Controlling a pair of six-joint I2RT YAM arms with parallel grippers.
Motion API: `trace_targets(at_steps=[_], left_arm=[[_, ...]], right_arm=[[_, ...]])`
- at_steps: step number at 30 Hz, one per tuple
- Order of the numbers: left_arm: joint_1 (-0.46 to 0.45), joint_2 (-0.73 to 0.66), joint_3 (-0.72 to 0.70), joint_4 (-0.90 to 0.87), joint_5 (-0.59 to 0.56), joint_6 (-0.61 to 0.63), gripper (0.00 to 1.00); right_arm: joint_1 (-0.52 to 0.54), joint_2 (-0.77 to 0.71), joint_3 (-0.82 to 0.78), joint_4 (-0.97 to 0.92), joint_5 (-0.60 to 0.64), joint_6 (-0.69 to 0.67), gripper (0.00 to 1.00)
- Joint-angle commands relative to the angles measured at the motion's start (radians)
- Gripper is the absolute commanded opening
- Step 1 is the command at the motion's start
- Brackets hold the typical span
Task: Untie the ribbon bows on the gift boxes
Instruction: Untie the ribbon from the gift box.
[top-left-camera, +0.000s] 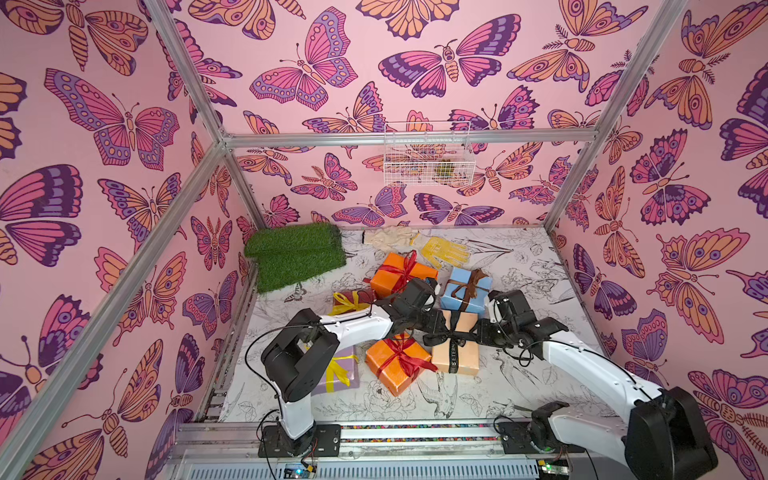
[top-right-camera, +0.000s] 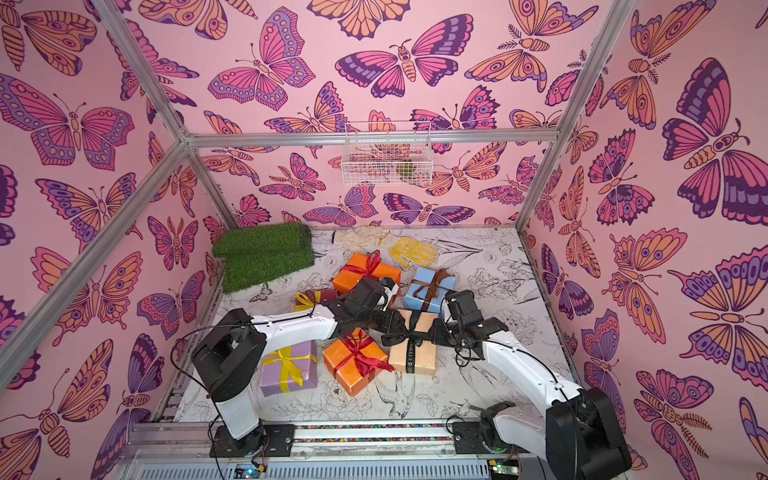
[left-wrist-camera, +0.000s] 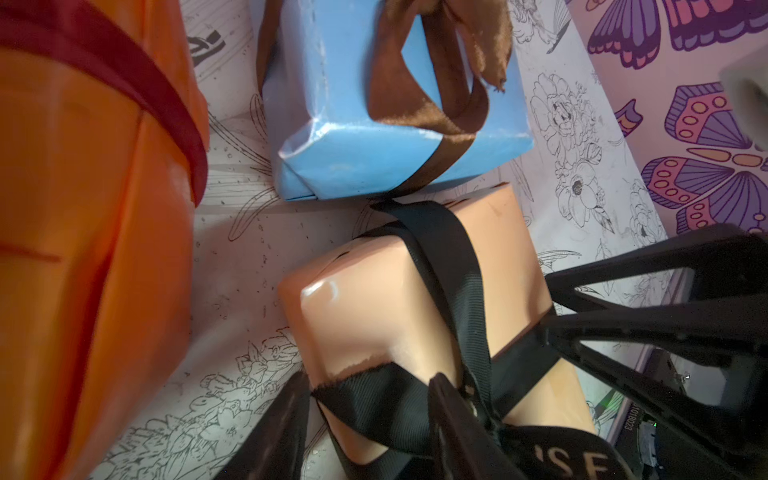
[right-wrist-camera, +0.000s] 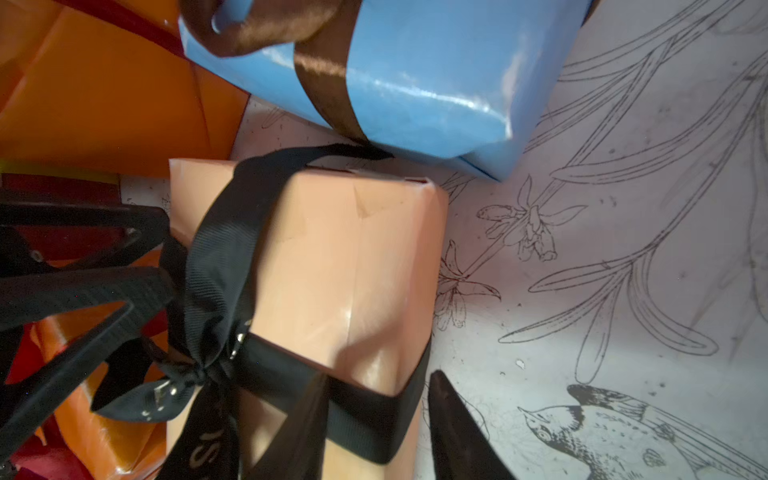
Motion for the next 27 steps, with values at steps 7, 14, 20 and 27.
trace_targets(at_steps=[7, 14, 20, 27], left_arm=[[0.019, -0.018, 0.002, -0.018, 0.030, -0.032, 0.51], [0.019, -0.020, 0.011, 0.007, 0.097, -0.036, 0.48], [0.019, -0.012, 0.017, 0.033, 0.149, -0.061, 0.37], [0.019, -0.019, 0.008, 0.048, 0.163, -0.071, 0.20]], right_arm=[[0.007, 0.023, -0.018, 0.045, 0.011, 0.014, 0.39], [0.007, 0.038, -0.009, 0.051, 0.006, 0.014, 0.38], [0.008, 0.035, -0.008, 0.052, 0.003, 0.015, 0.38], [0.008, 0.035, -0.007, 0.052, 0.000, 0.014, 0.37]])
